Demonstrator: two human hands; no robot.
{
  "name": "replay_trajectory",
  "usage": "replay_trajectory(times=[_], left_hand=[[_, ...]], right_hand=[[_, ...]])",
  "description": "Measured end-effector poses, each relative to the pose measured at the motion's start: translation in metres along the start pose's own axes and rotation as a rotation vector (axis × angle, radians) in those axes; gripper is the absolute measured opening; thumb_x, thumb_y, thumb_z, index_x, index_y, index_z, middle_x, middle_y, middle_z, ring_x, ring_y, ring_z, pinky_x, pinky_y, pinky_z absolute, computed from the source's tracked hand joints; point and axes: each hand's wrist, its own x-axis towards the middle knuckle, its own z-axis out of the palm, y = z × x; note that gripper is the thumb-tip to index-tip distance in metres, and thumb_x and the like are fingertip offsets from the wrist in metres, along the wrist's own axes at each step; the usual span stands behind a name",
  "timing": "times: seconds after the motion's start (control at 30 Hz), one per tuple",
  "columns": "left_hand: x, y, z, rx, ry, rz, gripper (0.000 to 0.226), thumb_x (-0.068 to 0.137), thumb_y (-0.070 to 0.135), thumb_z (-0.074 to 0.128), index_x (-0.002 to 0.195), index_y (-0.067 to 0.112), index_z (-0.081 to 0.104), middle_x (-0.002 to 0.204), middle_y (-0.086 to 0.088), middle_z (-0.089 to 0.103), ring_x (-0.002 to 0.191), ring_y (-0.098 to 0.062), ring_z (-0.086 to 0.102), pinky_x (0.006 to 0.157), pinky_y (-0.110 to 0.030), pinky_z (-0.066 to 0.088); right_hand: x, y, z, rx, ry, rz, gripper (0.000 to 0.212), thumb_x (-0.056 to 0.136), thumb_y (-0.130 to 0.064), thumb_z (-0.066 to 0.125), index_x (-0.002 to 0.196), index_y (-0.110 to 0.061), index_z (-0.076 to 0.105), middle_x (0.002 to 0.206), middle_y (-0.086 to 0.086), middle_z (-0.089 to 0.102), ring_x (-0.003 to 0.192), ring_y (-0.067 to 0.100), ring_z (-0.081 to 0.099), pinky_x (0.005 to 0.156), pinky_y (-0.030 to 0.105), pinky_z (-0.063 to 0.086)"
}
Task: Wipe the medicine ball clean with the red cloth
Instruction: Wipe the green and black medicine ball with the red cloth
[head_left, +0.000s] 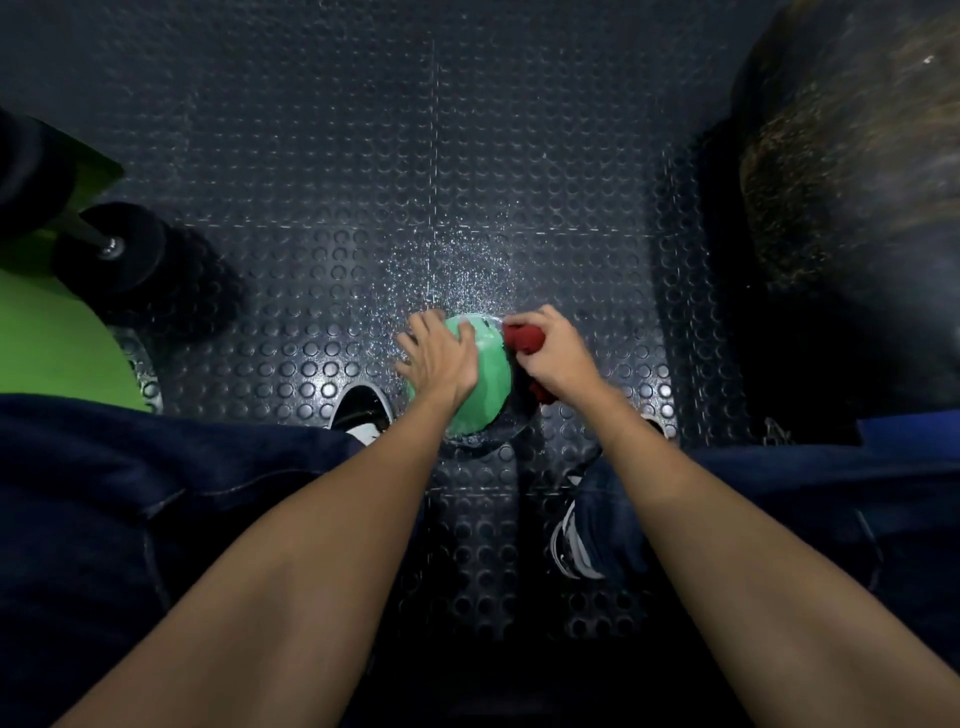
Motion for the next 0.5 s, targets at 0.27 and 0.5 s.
replay_trajectory(times=[0.27,0.5], left_hand=[[-0.016,-0.014,0.002,0.018,-0.015,0.031,0.035,0.101,0.043,0.037,0.128,0.020,0.045,0.134,-0.001,0.043,0.121,-0.023,0.038,0.108,-0.054,0.027],[-0.010,-0.017,-0.002,-0.058,-0.016,-0.033,0.035,0.102,0.047,0.039,0.124,0.021,0.045,0.136,-0.003,0.041,0.122,-0.027,0.041,0.103,-0.054,0.034]], right_hand=[[-0.028,0.007,0.011,0.158,0.168,-0.016,0.035,0.071,0.012,0.062,0.097,-0.009,0.073,0.095,-0.003,0.062,0.092,0.017,0.060,0.081,0.008,0.041],[-0.031,0.012,0.016,0.108,0.160,-0.039,0.035,0.072,0.010,0.065,0.100,-0.010,0.072,0.100,-0.002,0.062,0.098,0.019,0.059,0.094,0.027,0.045]])
